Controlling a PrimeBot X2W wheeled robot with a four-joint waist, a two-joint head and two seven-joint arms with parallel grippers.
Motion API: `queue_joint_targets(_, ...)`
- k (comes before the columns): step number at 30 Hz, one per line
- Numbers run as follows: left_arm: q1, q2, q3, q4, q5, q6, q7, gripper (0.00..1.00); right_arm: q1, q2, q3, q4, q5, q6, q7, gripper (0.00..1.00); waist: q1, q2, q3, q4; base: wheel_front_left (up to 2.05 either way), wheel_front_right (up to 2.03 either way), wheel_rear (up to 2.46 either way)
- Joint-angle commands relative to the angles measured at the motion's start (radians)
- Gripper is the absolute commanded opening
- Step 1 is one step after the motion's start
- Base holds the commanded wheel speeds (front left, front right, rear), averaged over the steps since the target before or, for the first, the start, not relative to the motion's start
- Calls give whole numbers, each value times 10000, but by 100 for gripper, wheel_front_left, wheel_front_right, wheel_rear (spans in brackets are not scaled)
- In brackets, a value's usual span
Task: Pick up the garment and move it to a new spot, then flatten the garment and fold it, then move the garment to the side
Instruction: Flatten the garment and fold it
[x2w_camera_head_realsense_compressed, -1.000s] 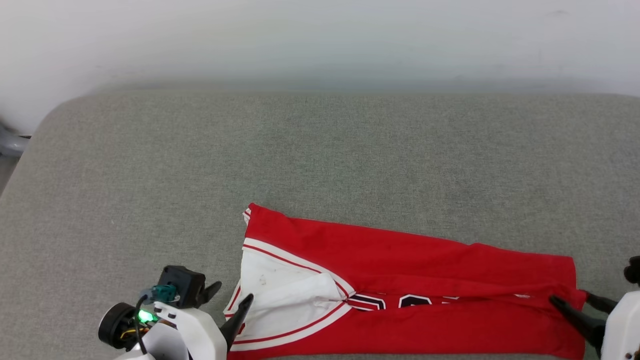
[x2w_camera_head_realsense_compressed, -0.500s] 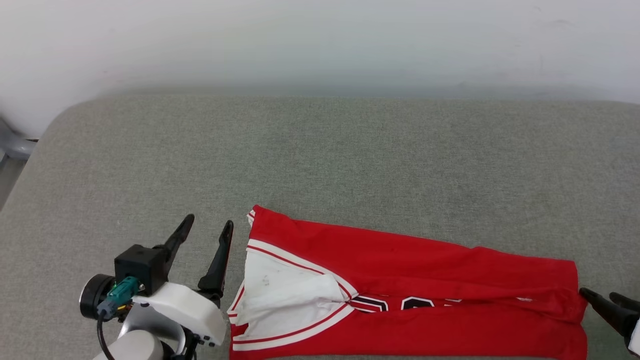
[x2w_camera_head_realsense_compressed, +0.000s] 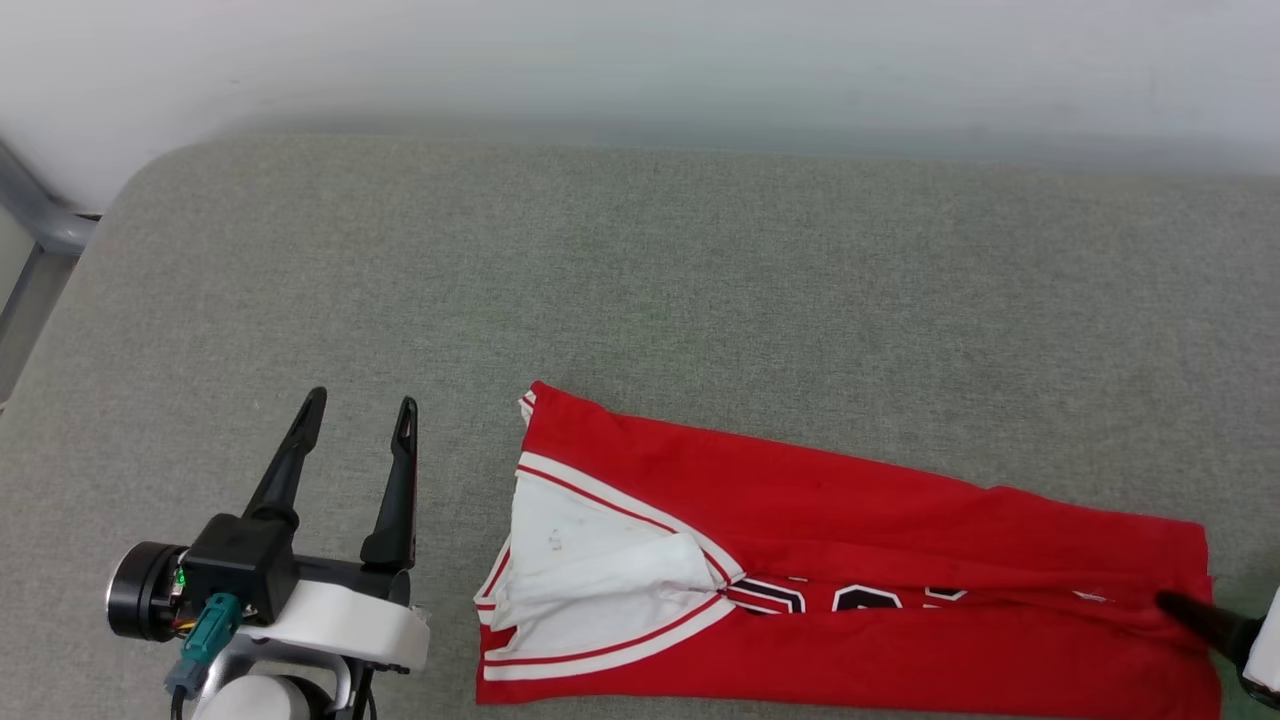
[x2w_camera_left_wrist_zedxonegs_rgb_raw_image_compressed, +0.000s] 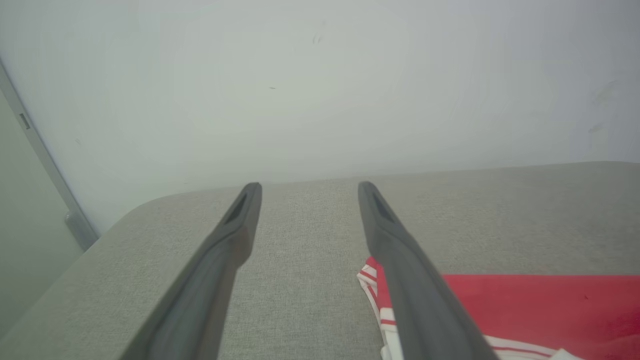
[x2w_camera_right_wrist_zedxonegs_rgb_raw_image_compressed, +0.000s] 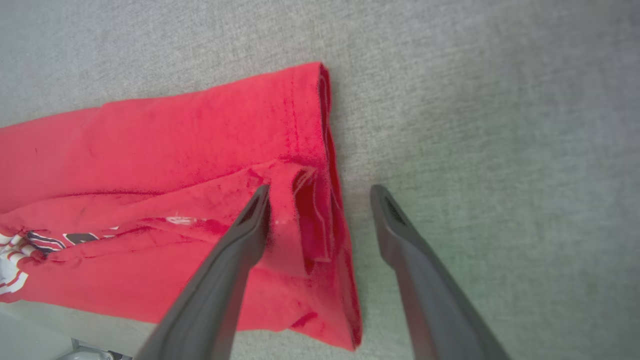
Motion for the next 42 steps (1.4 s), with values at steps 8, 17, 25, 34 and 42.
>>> queue_joint_targets(8,251,-845,1147,339,960,-1111,-47,100,-95,954,-433,325,-640,-7,1138,100,0,0,479,312,0,0,0)
queue_joint_targets(17,190,-1468,2032,645,1630,-1982,-48,100,-159,1828,242,511,-678,10,1456,100,0,0,584,314,0,0,0)
queue_joint_targets(25,284,-1850,2513,877,2032,-2493,-48,100,-164,1710,633,662,-469,21,1012,31,0,0,434,237,0,0,0)
queue_joint_targets(34,408,-2227,2915,1097,2338,-2930,-48,100,-282,744,558,776,-137,-13,36,0,0,0,144,114,0,0,0)
queue_joint_targets(42,552,-2441,3136,1238,2550,-3179,-47,100,-331,-270,256,1067,-235,-15,-740,0,0,0,-186,69,0,0,0)
